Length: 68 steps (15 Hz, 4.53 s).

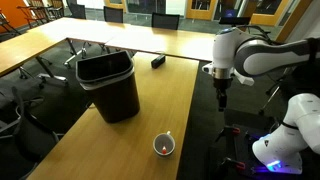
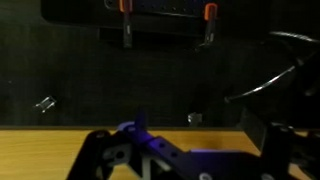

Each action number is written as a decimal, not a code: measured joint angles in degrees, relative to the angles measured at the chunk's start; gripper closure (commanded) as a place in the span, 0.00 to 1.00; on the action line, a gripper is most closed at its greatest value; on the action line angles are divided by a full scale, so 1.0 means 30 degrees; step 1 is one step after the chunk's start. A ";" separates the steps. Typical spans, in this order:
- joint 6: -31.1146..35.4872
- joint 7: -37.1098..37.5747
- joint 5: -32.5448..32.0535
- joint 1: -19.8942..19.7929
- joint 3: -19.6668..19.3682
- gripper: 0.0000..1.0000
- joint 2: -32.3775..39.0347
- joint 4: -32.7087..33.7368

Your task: Remove the marker from the mug and put it on the table

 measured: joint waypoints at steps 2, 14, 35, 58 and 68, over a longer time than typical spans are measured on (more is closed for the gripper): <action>0.0003 0.0000 0.0000 0.0000 0.0000 0.00 0.0000 0.0001; 0.3509 0.4757 0.0915 -0.0016 0.1928 0.00 0.1615 -0.0262; 1.1383 1.4581 0.9702 0.1198 0.4488 0.26 1.6563 0.7610; 1.0031 1.7629 0.8709 0.2090 0.3985 0.95 1.6314 0.9124; 1.1914 2.8949 -0.0587 0.3277 0.1036 0.95 1.6666 1.0361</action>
